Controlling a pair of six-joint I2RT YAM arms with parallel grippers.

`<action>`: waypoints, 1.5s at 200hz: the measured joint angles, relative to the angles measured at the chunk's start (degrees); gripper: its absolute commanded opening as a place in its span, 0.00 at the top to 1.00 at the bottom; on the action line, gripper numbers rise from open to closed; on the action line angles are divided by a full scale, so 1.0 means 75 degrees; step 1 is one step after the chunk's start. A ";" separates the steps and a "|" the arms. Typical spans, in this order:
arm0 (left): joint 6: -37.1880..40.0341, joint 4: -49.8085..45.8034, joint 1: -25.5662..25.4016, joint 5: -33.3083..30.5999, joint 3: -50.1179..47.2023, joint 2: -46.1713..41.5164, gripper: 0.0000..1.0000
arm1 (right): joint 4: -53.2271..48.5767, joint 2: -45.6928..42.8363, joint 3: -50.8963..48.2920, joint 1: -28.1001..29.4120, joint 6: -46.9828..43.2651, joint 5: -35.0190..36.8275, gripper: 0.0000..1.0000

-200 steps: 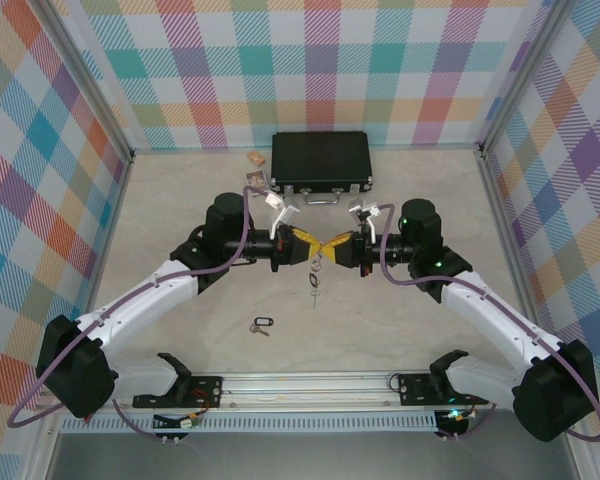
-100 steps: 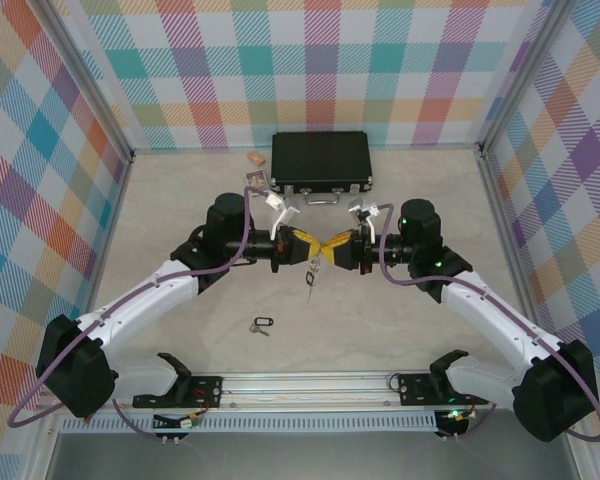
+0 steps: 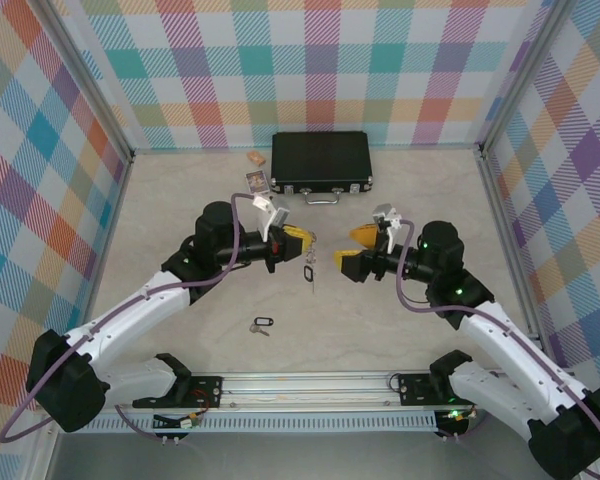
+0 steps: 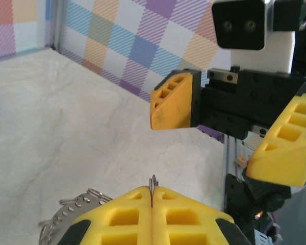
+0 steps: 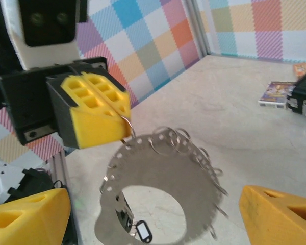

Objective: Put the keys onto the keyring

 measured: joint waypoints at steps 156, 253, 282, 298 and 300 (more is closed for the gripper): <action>0.0137 -0.0064 0.0009 -0.6079 -0.0685 -0.1824 1.00 | 0.0484 0.4625 0.0347 0.2990 0.0548 0.0731 0.62; 0.0262 -0.0061 0.0009 -0.7630 -0.1070 -0.2938 1.00 | -0.0294 0.7574 0.2970 0.4590 0.1591 0.2174 0.71; 0.0265 -0.0055 0.0009 -0.7699 -0.1105 -0.3042 1.00 | -0.0810 0.7915 0.3334 0.4715 0.2159 0.2503 0.72; 0.0283 -0.0026 0.0009 -0.7749 -0.1119 -0.3118 1.00 | -0.1005 0.8046 0.3494 0.4759 0.2442 0.2567 0.73; 0.0283 -0.0026 0.0009 -0.7752 -0.1125 -0.3130 1.00 | -0.1032 0.8061 0.3520 0.4765 0.2465 0.2582 0.73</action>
